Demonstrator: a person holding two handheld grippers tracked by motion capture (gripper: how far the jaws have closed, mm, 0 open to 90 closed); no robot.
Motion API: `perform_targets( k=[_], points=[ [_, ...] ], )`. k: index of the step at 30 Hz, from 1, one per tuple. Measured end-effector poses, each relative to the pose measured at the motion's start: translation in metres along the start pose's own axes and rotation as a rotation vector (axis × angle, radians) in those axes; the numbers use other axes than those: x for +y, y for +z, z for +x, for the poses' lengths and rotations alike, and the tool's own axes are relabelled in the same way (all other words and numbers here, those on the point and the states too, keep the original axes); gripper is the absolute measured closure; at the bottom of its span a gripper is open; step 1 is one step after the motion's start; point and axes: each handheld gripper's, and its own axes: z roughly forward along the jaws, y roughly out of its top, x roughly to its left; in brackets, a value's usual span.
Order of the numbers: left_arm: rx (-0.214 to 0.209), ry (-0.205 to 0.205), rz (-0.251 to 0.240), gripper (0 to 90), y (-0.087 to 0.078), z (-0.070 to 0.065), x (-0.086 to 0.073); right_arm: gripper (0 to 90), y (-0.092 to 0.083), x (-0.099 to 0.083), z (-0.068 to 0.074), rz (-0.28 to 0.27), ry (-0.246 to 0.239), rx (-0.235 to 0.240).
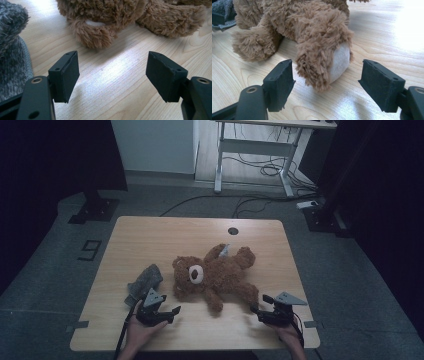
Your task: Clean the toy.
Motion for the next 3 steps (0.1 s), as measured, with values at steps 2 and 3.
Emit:
perform_targets(
  k=[2, 3],
  points=[
    [-0.001, 0.002, 0.0, 26.8, 0.0006, -0.0004, 0.0, 25.2, -0.0002, 0.0006, 0.0001, -0.002, -0.001, 0.002],
    [-0.003, 0.002, 0.0, 26.8, 0.0011, -0.0005, -0.0001, 24.9, 0.0, 0.0009, 0.0002, -0.003, -0.002, 0.003]
  ],
)
